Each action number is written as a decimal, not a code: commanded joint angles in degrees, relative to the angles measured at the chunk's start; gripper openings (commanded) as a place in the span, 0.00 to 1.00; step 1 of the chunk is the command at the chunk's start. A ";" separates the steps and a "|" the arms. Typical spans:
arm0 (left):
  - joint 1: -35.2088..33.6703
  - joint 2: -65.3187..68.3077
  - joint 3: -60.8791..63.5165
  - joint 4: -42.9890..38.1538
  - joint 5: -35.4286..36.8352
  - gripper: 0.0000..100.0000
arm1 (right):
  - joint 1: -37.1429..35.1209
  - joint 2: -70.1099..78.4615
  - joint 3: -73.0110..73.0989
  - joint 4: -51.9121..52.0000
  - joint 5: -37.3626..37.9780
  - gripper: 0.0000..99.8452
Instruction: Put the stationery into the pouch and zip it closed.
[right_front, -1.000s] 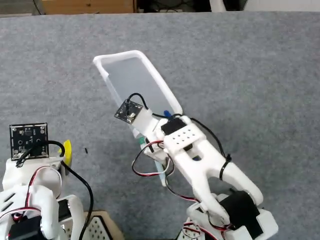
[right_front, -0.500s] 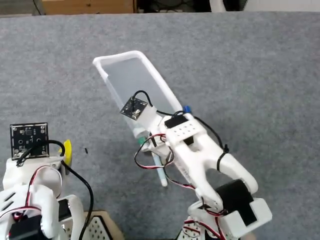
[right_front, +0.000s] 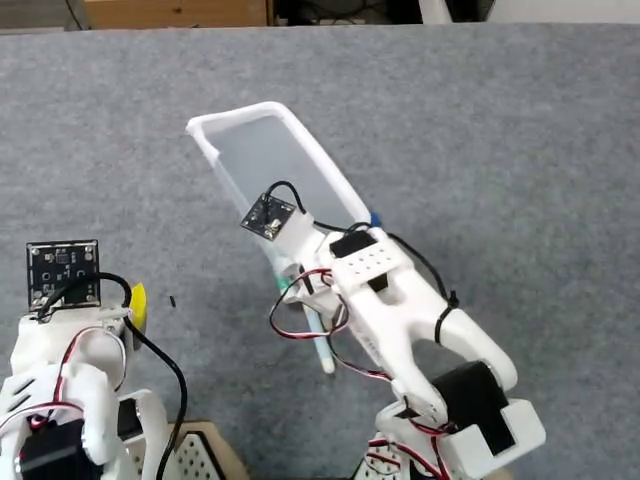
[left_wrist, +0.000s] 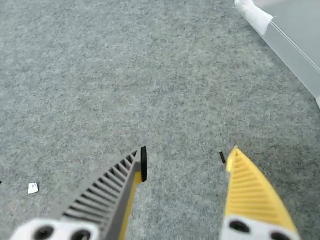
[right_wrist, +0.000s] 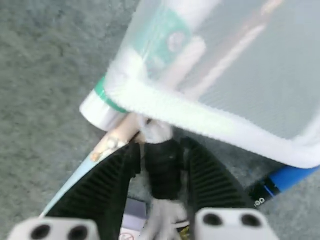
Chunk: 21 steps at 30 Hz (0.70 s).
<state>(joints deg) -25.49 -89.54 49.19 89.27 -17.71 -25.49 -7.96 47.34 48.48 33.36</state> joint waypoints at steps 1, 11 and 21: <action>-0.66 -0.18 0.04 -1.23 -0.70 0.28 | 0.70 -2.42 -1.19 0.26 0.35 0.07; -0.66 -0.18 0.04 -1.23 -0.53 0.28 | 0.18 -8.31 -4.79 6.33 0.18 0.01; -0.31 -0.18 -0.04 -0.97 1.76 0.36 | -6.59 -15.34 -19.82 20.57 -2.90 0.01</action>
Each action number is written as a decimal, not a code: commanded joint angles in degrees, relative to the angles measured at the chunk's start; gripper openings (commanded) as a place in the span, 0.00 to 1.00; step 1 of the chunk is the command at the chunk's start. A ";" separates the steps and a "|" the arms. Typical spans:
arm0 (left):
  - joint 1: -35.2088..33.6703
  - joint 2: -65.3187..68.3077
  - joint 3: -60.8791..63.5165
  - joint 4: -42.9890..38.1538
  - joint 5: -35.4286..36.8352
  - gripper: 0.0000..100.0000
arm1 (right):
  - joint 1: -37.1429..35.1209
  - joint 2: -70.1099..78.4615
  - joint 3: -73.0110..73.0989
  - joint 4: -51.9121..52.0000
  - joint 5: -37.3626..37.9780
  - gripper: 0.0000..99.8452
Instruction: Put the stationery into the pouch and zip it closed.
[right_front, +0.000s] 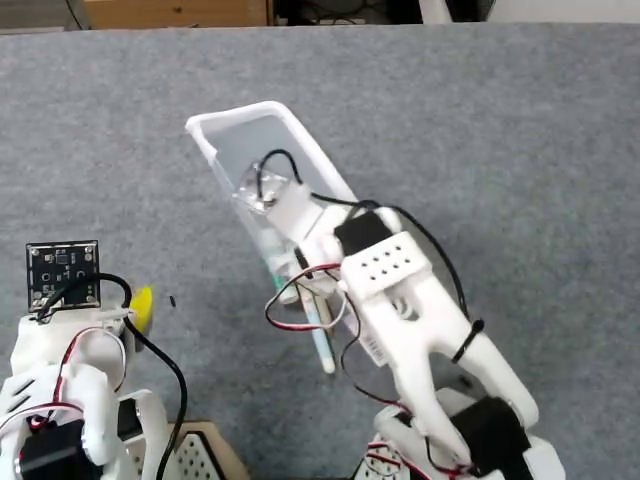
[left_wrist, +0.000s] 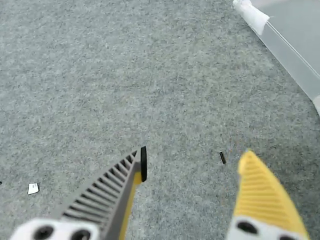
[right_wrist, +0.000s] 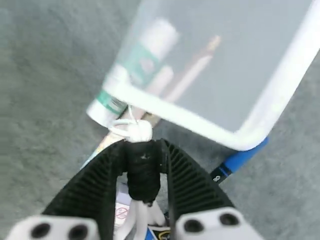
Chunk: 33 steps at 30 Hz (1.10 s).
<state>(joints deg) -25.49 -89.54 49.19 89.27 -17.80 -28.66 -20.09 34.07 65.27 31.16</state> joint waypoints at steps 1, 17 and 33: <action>-0.31 -0.18 -0.31 -1.14 2.55 0.37 | -4.84 -3.47 -8.48 5.36 -1.14 0.01; -0.13 -0.18 -13.05 -0.62 7.82 0.37 | -10.46 -3.56 -35.82 17.32 -3.96 0.01; 12.97 0.44 -21.05 2.90 17.41 0.37 | -15.56 10.77 -62.46 31.12 -3.96 0.01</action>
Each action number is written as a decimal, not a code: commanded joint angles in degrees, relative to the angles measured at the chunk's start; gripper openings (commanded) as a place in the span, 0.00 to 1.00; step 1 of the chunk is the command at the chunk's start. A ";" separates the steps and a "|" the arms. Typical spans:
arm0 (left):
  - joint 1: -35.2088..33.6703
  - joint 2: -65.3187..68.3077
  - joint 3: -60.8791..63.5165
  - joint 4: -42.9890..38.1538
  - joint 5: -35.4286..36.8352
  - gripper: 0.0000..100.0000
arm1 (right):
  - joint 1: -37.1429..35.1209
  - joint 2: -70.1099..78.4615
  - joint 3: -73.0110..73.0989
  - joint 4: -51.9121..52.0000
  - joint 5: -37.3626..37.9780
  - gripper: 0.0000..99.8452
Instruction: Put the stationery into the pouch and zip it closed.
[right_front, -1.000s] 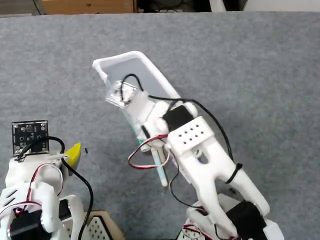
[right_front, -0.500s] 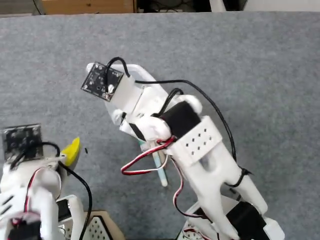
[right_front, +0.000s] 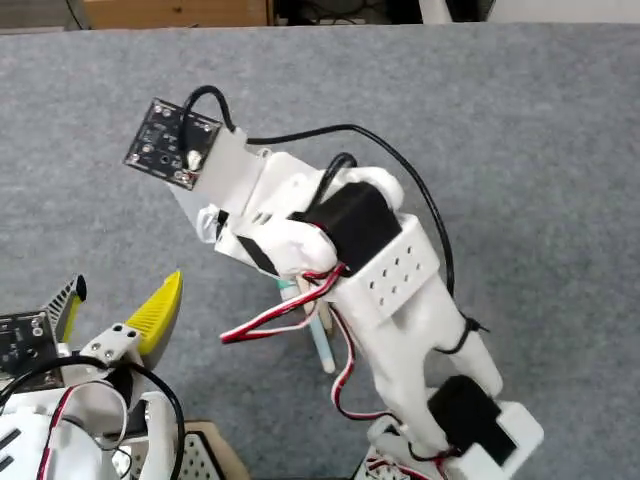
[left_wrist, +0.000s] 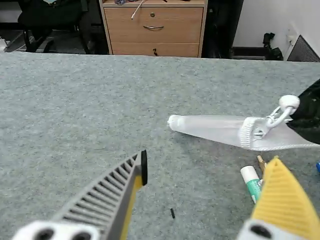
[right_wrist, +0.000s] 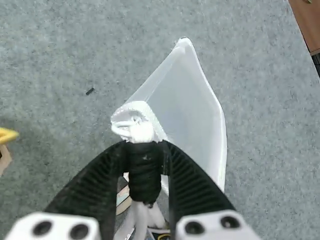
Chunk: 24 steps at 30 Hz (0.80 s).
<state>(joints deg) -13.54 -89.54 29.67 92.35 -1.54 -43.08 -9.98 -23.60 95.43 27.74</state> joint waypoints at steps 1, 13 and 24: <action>1.01 0.44 -1.10 -0.62 1.14 0.37 | -1.58 0.92 -4.97 0.97 -0.53 0.01; 0.48 0.18 12.35 -9.67 1.05 0.37 | -4.57 0.92 -5.05 2.20 -0.53 0.01; 0.48 0.26 20.09 -17.05 0.70 0.37 | -4.57 0.92 -5.05 2.20 -0.53 0.01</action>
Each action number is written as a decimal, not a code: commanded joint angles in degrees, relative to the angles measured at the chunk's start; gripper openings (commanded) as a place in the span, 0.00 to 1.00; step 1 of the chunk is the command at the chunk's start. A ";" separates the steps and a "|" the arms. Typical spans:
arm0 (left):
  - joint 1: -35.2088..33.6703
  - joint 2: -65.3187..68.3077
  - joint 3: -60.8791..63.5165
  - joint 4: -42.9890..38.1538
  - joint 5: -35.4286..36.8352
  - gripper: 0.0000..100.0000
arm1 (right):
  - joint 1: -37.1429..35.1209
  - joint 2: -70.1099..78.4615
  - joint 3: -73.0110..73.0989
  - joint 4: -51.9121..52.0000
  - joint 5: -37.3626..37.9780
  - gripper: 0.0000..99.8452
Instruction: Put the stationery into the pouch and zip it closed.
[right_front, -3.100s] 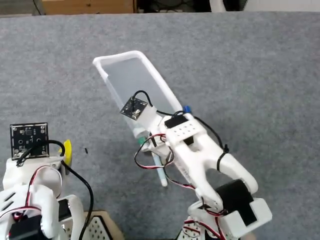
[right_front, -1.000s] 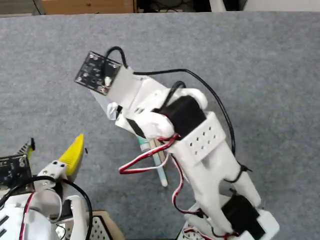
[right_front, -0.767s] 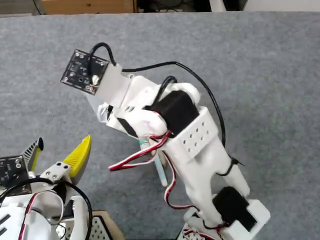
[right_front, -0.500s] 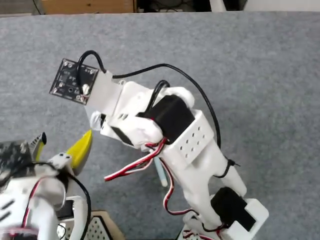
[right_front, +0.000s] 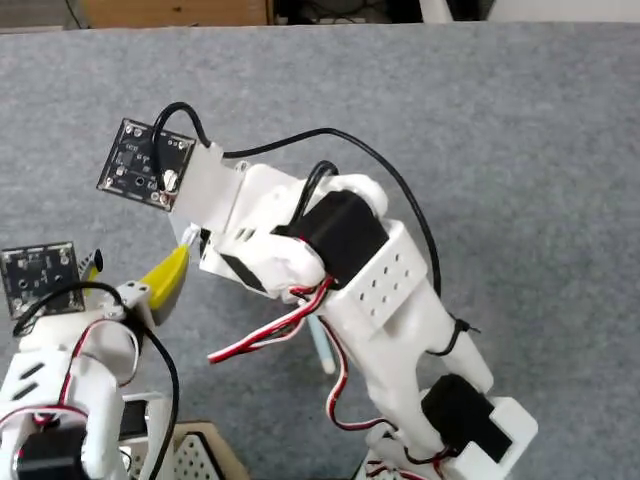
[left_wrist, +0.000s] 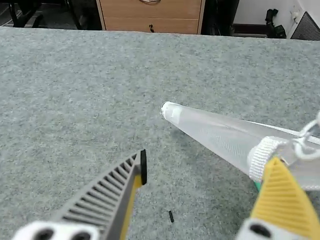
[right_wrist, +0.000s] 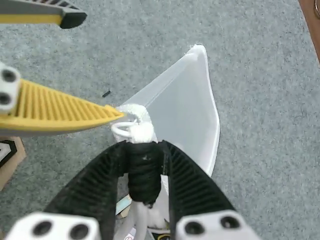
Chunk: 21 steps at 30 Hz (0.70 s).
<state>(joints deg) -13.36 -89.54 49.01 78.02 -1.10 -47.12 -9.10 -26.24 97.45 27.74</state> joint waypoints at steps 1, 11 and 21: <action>0.31 0.26 1.36 -3.16 0.26 0.37 | -0.53 0.04 -2.42 0.18 -0.53 0.01; 0.48 0.26 4.97 -8.35 0.35 0.37 | -0.62 0.04 -2.42 0.18 -0.53 0.01; 0.75 0.35 8.22 -9.05 0.26 0.37 | -1.85 -0.04 -2.42 1.41 -0.53 0.01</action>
<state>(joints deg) -13.19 -89.54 57.27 69.76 -0.92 -48.00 -8.92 -26.24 98.59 27.74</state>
